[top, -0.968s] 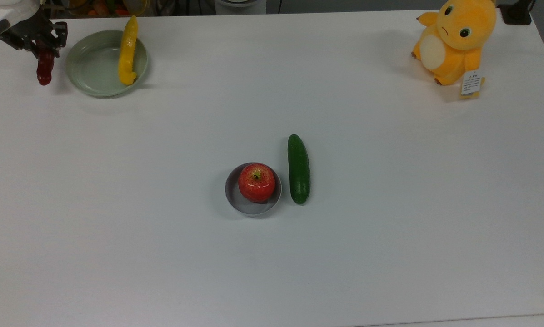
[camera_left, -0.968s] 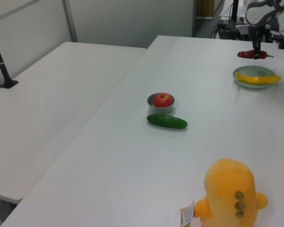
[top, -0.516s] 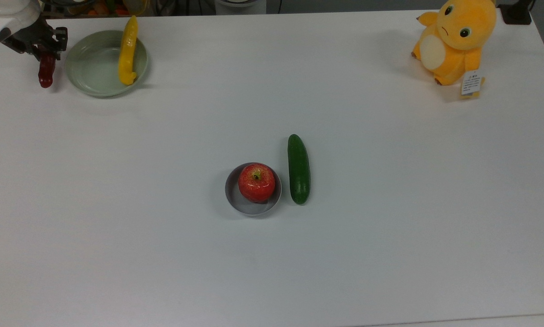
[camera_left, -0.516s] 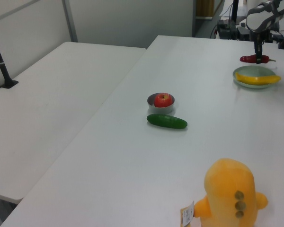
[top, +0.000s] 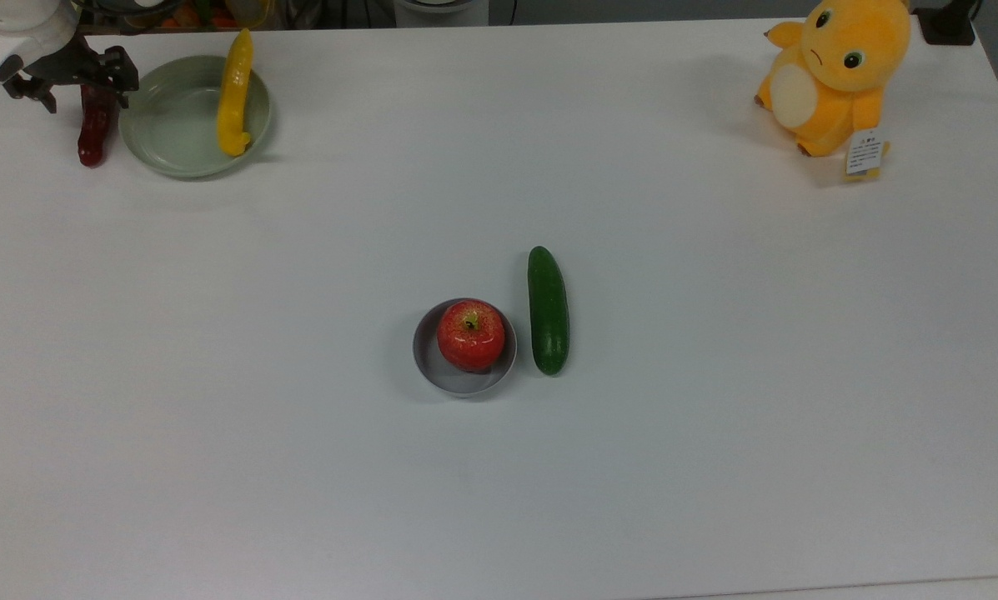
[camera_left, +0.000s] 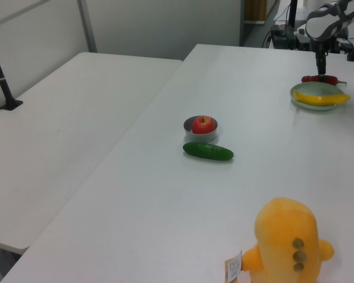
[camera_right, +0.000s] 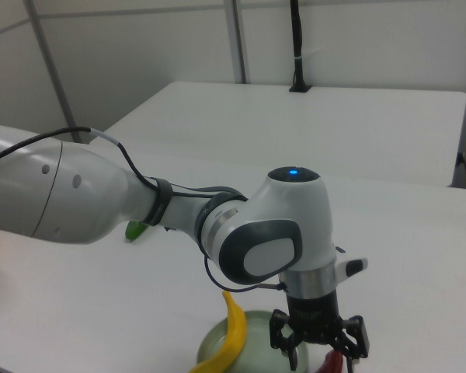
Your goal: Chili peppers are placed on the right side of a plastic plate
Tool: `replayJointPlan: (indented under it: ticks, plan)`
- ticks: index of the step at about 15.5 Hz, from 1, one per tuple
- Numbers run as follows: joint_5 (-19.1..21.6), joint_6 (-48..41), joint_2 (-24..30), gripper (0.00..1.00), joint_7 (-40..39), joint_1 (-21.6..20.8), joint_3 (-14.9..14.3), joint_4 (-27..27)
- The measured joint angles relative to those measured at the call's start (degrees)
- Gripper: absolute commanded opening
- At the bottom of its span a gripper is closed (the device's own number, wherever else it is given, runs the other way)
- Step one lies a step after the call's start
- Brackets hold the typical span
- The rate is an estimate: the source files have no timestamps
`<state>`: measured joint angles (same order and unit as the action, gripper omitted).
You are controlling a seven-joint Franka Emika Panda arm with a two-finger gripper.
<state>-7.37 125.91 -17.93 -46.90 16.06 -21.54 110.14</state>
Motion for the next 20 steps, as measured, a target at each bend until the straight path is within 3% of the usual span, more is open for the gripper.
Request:
replayJointPlan:
  ticks: [4, 7, 10, 13, 20]
  plan:
    - [0.14, 0.00, 0.16, 1.00, 2.49, -0.59, 0.03, -0.64]
    - [0.16, 0.00, 1.10, 1.00, 10.11, -2.34, 0.28, -1.39]
    - [1.16, 0.01, 3.42, 1.00, 18.30, -3.19, 2.39, -2.41]
    - [3.00, -0.75, 5.99, 1.00, 28.18, -4.49, 6.81, -3.37]
    - [3.30, -6.59, 7.20, 1.00, 46.54, -6.33, 21.84, -9.03]
